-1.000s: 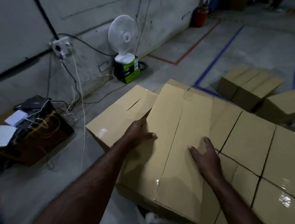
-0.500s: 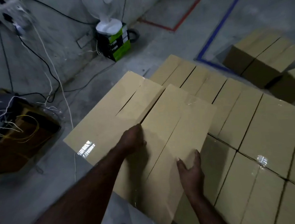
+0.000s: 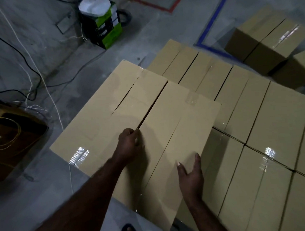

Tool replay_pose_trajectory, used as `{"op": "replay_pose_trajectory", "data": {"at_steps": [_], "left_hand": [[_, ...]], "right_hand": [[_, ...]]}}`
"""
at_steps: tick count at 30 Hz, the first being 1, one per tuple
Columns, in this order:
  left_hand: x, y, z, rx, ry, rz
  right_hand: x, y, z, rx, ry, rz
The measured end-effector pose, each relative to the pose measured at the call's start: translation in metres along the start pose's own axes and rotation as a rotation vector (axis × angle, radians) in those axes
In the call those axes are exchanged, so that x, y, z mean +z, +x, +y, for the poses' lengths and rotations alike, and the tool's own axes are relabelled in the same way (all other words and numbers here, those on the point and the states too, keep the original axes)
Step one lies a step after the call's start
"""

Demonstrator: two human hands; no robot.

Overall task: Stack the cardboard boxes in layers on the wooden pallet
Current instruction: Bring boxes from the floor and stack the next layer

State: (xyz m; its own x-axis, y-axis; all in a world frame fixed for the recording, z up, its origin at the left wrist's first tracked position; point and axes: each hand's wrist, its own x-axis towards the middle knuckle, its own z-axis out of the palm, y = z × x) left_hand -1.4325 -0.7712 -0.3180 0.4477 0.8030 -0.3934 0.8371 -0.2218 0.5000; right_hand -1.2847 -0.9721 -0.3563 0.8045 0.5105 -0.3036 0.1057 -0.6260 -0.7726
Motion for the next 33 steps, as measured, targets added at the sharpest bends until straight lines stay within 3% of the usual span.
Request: {"op": "replay_pose_trajectory", "data": {"at_steps": [5, 12, 17, 24, 28, 33], "left_hand": [[-0.001, 0.003, -0.015, 0.074, 0.009, -0.023], [-0.001, -0.027, -0.045, 0.304, 0.289, 0.010], [-0.006, -0.030, -0.058, 0.372, 0.281, -0.124], [-0.037, -0.078, -0.110, 0.522, 0.359, -0.346], [-0.028, -0.105, -0.136, 0.599, 0.425, -0.316], [-0.019, -0.106, -0.154, 0.662, 0.395, -0.209]], "right_hand": [[0.007, 0.001, 0.003, -0.015, -0.020, 0.025], [0.012, 0.003, -0.002, -0.025, -0.024, 0.055], [0.008, 0.000, -0.008, -0.023, -0.075, 0.014], [0.006, -0.003, -0.011, -0.069, -0.394, -0.094], [0.015, -0.022, -0.016, -0.146, -0.666, -0.189], [0.014, -0.061, -0.015, -0.141, -0.787, -0.259]]}}
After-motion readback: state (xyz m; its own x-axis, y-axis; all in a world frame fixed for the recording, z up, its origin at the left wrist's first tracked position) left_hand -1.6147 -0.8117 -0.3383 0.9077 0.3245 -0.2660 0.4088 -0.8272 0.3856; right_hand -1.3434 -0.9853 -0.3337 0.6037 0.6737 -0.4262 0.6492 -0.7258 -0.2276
